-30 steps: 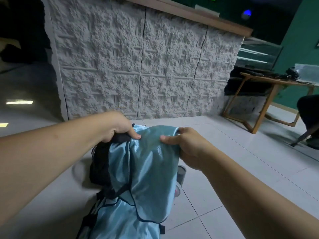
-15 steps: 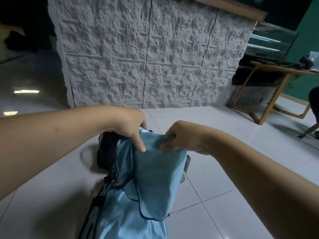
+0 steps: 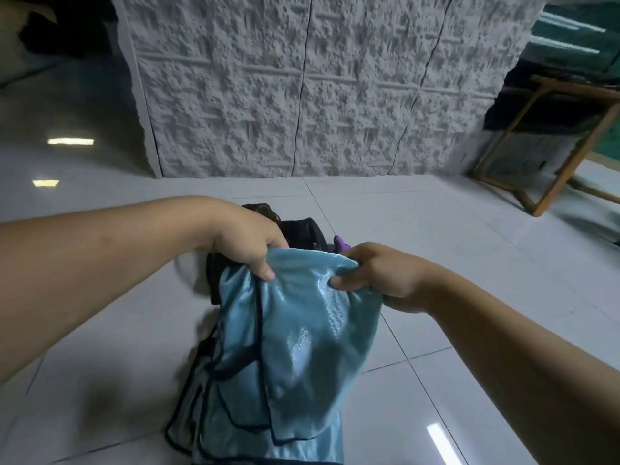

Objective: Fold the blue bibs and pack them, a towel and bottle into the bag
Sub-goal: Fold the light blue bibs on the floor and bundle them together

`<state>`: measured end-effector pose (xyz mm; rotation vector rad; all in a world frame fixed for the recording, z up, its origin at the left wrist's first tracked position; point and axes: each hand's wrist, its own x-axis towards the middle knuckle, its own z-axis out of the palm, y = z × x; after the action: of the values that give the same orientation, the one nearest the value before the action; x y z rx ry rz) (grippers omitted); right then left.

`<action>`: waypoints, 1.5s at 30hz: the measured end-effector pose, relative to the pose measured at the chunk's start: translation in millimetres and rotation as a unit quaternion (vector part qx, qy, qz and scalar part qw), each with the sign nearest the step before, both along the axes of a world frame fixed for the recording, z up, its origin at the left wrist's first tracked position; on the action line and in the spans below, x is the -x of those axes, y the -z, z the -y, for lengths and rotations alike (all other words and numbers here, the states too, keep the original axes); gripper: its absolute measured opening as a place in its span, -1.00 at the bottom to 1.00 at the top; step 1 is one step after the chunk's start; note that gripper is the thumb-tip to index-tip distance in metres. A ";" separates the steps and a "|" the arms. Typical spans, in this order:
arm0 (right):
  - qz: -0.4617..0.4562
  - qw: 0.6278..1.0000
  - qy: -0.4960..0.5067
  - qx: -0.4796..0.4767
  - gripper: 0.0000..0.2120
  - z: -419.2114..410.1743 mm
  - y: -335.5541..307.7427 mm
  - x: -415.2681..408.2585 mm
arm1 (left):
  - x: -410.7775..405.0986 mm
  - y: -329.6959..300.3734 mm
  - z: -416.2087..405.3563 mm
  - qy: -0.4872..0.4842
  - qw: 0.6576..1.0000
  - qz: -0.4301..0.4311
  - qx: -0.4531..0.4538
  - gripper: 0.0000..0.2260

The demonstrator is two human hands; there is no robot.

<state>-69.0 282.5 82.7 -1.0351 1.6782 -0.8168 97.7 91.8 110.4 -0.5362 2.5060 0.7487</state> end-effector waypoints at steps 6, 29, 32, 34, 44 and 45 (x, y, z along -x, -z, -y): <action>-0.044 0.992 0.104 -0.048 -0.79 36.0 93.6 3.1 | 14.3 87.0 25.7 -0.082 0.996 -0.001 0.017 -0.78; -0.136 0.941 0.272 -0.147 -0.11 48.7 293.1 -17.1 | -27.2 298.1 37.8 -0.515 0.845 -0.086 -0.120 -0.06; -0.069 0.943 0.270 -0.184 -0.22 49.0 285.3 -11.9 | -34.9 290.7 33.1 -0.532 0.823 -0.033 -0.195 -0.08; -0.011 0.937 0.275 -0.216 -0.42 50.7 283.7 -8.5 | -35.6 291.9 30.1 -0.540 0.814 -0.017 -0.213 -0.14; 0.217 0.901 0.245 -0.285 -0.57 47.8 275.4 -7.6 | -49.0 303.5 20.8 -0.579 0.683 -0.007 -0.444 -0.26; 0.224 0.902 0.238 -0.282 -0.57 46.6 273.7 -8.0 | -49.7 304.2 21.2 -0.571 0.684 -0.009 -0.453 -0.32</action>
<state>-61.0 235.9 -190.9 -0.0179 1.6227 -0.7295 147.4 70.7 -193.8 -1.6320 1.1693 2.1937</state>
